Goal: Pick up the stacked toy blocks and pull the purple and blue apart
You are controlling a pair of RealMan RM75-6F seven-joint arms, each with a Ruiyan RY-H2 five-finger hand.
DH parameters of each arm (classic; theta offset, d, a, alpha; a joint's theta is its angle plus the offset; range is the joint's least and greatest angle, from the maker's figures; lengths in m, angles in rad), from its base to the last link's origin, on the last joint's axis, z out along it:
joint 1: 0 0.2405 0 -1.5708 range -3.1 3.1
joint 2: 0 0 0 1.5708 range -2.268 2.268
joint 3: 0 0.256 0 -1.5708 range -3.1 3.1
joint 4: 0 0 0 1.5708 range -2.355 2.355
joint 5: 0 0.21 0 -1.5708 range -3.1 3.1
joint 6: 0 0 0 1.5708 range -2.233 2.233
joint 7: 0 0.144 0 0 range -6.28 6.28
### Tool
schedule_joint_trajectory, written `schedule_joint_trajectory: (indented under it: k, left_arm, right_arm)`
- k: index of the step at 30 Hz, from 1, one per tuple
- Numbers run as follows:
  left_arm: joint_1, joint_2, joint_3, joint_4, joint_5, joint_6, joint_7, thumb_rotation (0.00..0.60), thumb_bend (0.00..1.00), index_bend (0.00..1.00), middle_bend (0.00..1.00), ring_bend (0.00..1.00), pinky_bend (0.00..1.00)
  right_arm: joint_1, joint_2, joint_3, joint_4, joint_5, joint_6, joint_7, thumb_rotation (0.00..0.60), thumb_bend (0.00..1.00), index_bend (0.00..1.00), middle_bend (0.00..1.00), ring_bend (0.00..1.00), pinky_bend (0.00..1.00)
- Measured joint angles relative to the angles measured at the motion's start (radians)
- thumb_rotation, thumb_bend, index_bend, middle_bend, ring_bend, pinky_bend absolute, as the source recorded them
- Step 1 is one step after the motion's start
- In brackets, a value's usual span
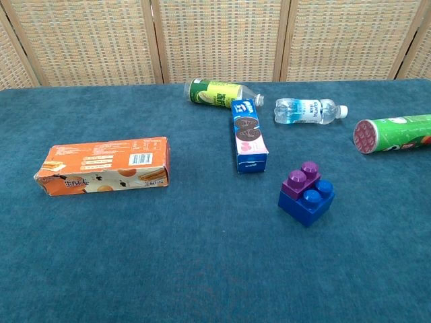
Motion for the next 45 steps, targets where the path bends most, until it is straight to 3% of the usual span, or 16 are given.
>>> schedule_joint_trajectory:
  k: [8,14,17,21,27,30,45]
  left_arm:
    - [0.005,0.003,0.000,-0.001,0.003,0.005,-0.004,0.600,0.00,0.00,0.00,0.00,0.00]
    - [-0.006,-0.006,-0.003,0.001,-0.005,-0.014,0.016,0.600,0.00,0.00,0.00,0.00,0.00]
    - [-0.016,-0.014,-0.008,0.003,-0.024,-0.031,0.032,0.600,0.00,0.00,0.00,0.00,0.00]
    - [-0.031,-0.025,-0.018,0.010,-0.057,-0.057,0.052,0.600,0.00,0.00,0.00,0.00,0.00]
    - [-0.055,-0.044,-0.039,0.030,-0.125,-0.093,0.082,0.600,0.00,0.00,0.00,0.00,0.00]
    - [-0.063,-0.050,-0.046,0.035,-0.145,-0.102,0.092,0.600,0.00,0.00,0.00,0.00,0.00]
    - [-0.077,-0.067,-0.045,0.039,-0.170,-0.114,0.128,0.600,0.00,0.00,0.00,0.00,0.00]
  right_arm:
    - [0.010,0.000,0.000,-0.008,-0.038,-0.017,0.012,0.600,0.00,0.00,0.00,0.00,0.00]
    - [0.097,0.011,0.013,-0.030,-0.091,-0.111,0.071,0.600,0.00,0.11,0.07,0.00,0.00]
    - [0.168,0.024,0.029,-0.053,-0.107,-0.200,0.100,0.600,0.01,0.16,0.15,0.00,0.00]
    - [0.288,0.023,0.063,-0.073,-0.109,-0.360,0.106,0.600,0.14,0.26,0.24,0.07,0.01]
    - [0.457,-0.066,0.107,-0.038,-0.077,-0.580,0.082,0.600,0.17,0.30,0.28,0.10,0.01]
    - [0.506,-0.113,0.111,0.001,-0.067,-0.635,0.050,0.600,0.17,0.31,0.28,0.11,0.01]
    - [0.589,-0.194,0.103,0.049,-0.020,-0.733,-0.072,0.600,0.24,0.35,0.31,0.13,0.04]
